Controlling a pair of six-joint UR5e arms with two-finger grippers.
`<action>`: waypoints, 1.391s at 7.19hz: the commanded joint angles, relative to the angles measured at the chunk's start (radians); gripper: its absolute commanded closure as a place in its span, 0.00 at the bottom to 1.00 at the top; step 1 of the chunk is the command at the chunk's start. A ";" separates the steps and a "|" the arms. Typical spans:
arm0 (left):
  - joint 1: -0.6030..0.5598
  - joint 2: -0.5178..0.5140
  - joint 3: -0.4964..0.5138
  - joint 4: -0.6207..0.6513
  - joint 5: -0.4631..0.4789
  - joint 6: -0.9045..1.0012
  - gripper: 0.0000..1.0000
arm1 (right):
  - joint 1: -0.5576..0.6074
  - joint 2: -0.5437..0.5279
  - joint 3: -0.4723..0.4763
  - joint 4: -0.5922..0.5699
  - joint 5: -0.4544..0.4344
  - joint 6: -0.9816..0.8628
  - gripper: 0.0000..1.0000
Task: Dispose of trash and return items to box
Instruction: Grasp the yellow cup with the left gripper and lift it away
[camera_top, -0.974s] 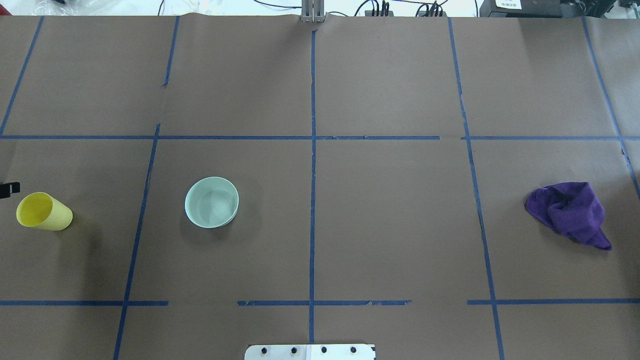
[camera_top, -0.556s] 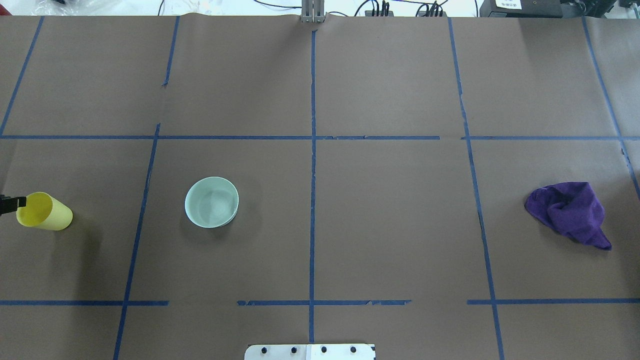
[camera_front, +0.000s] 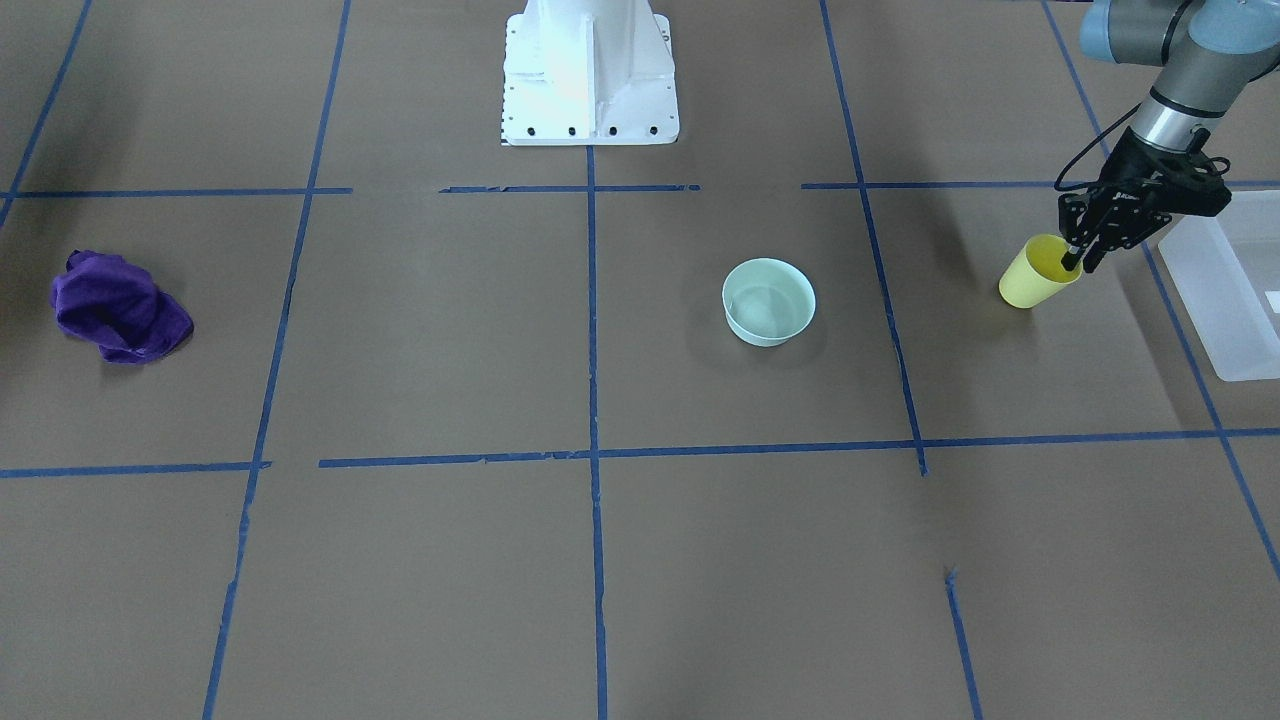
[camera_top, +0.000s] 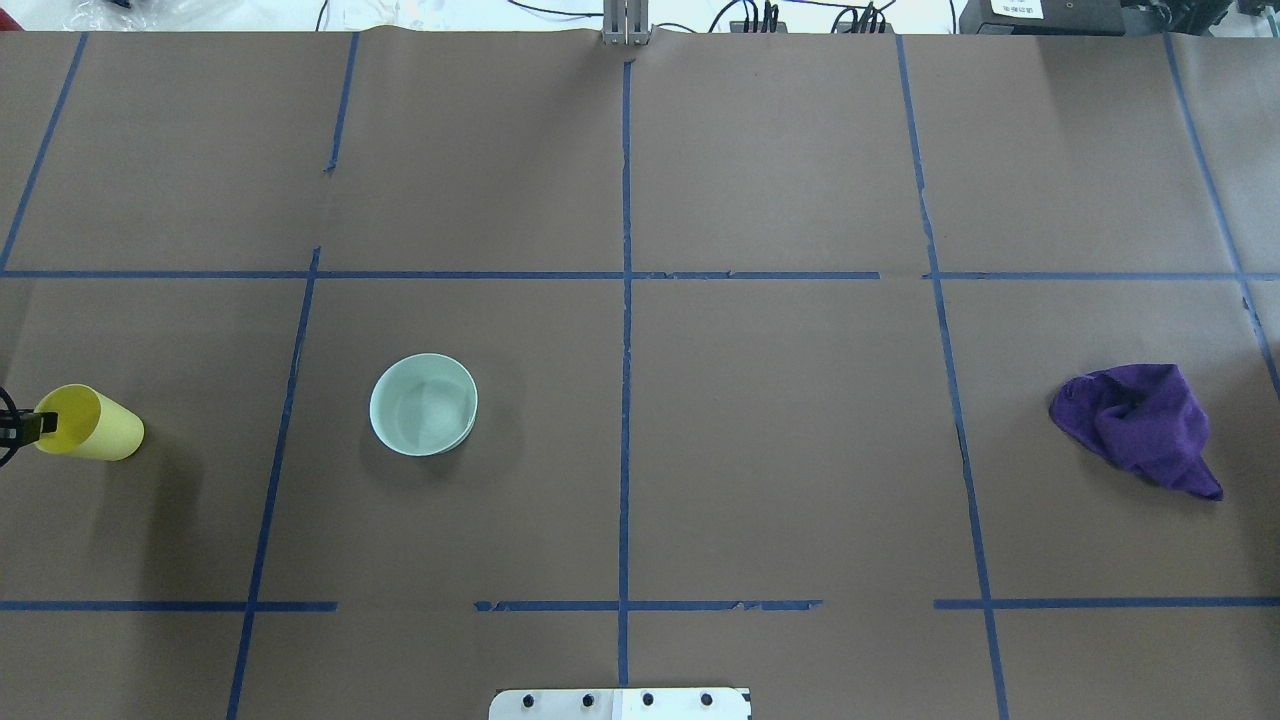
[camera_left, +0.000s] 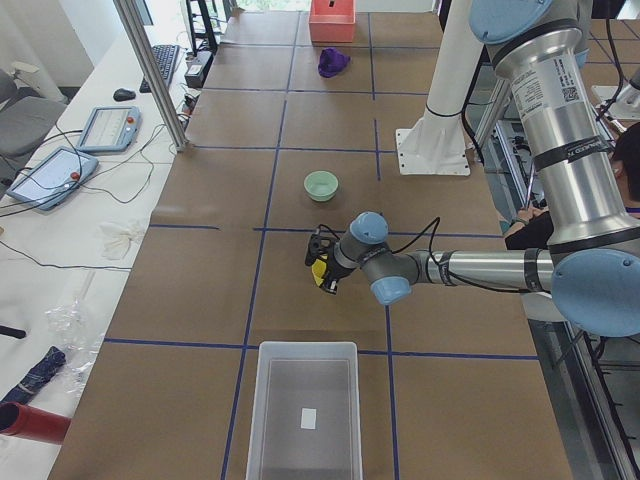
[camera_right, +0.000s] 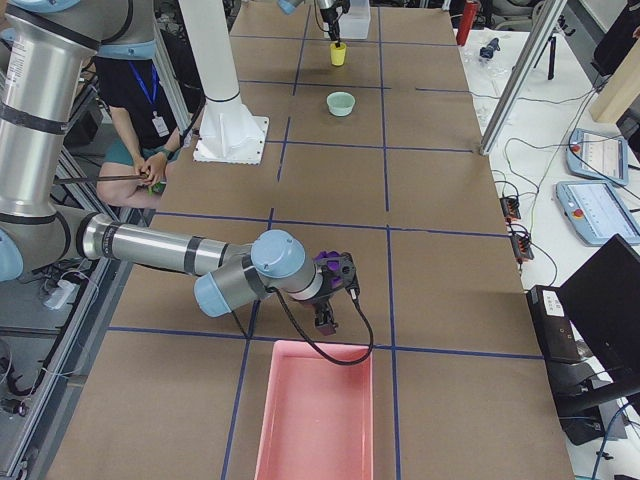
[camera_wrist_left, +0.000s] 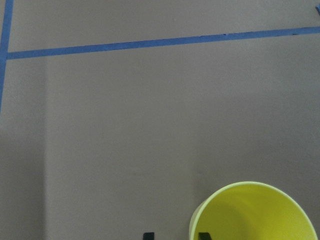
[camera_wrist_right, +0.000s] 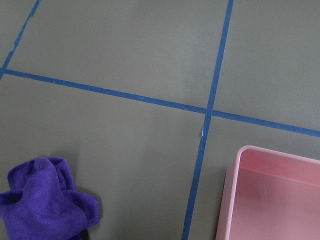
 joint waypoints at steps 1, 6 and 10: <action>-0.001 -0.003 -0.016 -0.017 -0.008 0.028 1.00 | 0.000 0.000 -0.002 0.000 0.000 0.000 0.00; -0.455 -0.012 0.062 0.090 -0.270 0.721 1.00 | -0.005 0.000 -0.012 0.000 0.002 0.000 0.00; -0.782 -0.196 0.136 0.557 -0.301 1.307 1.00 | -0.009 0.000 -0.017 0.000 0.002 -0.002 0.00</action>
